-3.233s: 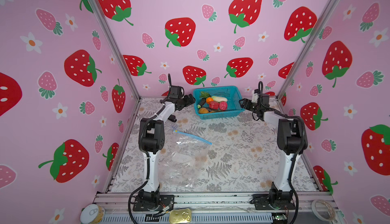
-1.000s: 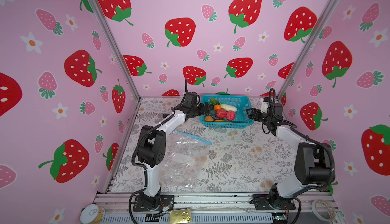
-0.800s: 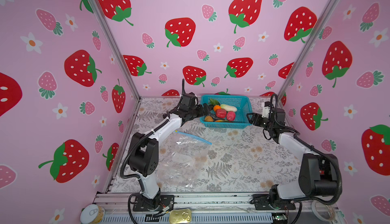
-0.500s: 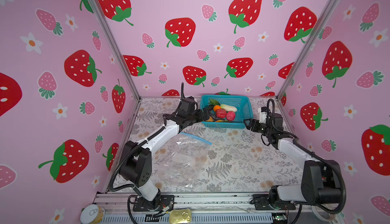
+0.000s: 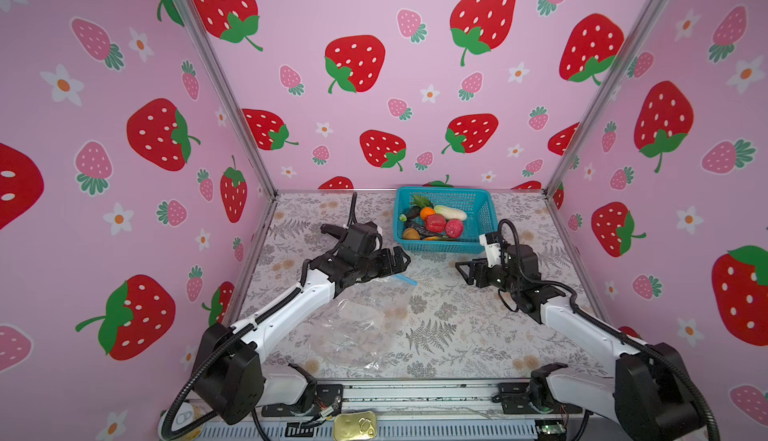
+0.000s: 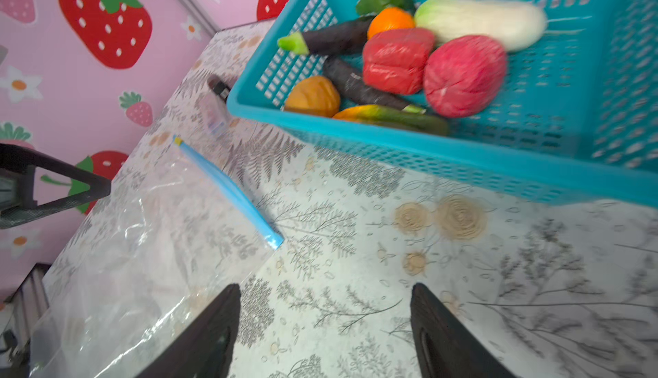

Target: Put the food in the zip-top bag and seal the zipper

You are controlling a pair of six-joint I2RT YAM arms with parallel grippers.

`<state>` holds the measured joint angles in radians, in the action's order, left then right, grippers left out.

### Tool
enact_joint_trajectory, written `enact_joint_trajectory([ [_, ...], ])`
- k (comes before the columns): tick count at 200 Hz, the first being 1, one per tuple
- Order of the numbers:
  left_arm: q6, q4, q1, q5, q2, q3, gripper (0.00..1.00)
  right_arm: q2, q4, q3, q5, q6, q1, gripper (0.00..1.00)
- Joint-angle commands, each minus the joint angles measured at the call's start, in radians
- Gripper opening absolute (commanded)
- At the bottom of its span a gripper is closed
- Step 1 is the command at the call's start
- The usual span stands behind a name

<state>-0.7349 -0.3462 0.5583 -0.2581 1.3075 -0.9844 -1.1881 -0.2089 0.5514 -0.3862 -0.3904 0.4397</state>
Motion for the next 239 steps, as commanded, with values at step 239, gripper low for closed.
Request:
enact_joint_trajectory([
  [239, -0.033, -0.208, -0.287, -0.004, -0.364, 0.440, 0.99, -0.663, -0.115, 0.333, -0.062, 0.133, 0.376, 0.73],
])
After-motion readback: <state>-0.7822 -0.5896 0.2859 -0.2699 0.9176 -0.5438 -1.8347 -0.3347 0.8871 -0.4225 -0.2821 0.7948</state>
